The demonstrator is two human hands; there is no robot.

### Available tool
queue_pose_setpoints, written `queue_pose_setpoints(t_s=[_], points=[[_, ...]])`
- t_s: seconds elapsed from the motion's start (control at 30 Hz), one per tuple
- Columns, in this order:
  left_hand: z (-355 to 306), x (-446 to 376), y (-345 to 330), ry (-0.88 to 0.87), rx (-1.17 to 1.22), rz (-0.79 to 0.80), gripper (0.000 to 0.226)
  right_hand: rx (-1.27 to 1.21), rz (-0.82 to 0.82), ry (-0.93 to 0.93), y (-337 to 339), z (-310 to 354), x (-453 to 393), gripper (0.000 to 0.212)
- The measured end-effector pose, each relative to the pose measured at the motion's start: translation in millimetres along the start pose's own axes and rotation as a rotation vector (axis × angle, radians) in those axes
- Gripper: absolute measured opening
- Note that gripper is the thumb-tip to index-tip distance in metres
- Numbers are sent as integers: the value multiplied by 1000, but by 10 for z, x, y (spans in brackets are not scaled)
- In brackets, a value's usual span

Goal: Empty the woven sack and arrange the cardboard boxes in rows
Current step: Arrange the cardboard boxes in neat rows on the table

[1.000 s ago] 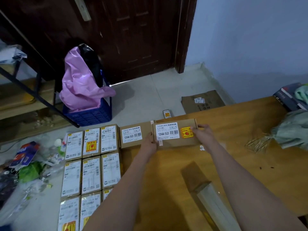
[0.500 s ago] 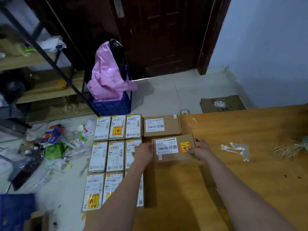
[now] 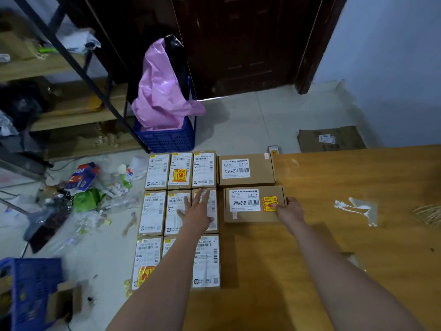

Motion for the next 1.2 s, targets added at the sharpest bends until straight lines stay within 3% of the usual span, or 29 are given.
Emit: queue_pose_setpoints(t_s=[0.17, 0.87, 1.2], points=[[16, -16, -52, -18, 1, 13, 90, 93, -32, -28, -93, 30, -16, 38], [4, -9, -8, -27, -45, 22, 89, 171, -4, -59, -257, 163, -44, 35], [-18, 14, -2, -20, 4, 3, 84, 177, 50, -72, -256, 222, -94, 45]])
Point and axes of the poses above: each hand's wrist, its own x-axis away from the middle knuckle, its own y-axis out of the back of the hand, z = x × y, the point moved 3 cm from there along -x, towards the middle knuckle, and after that the axes turned 10 degrees about -x, right-handed, at the moved point
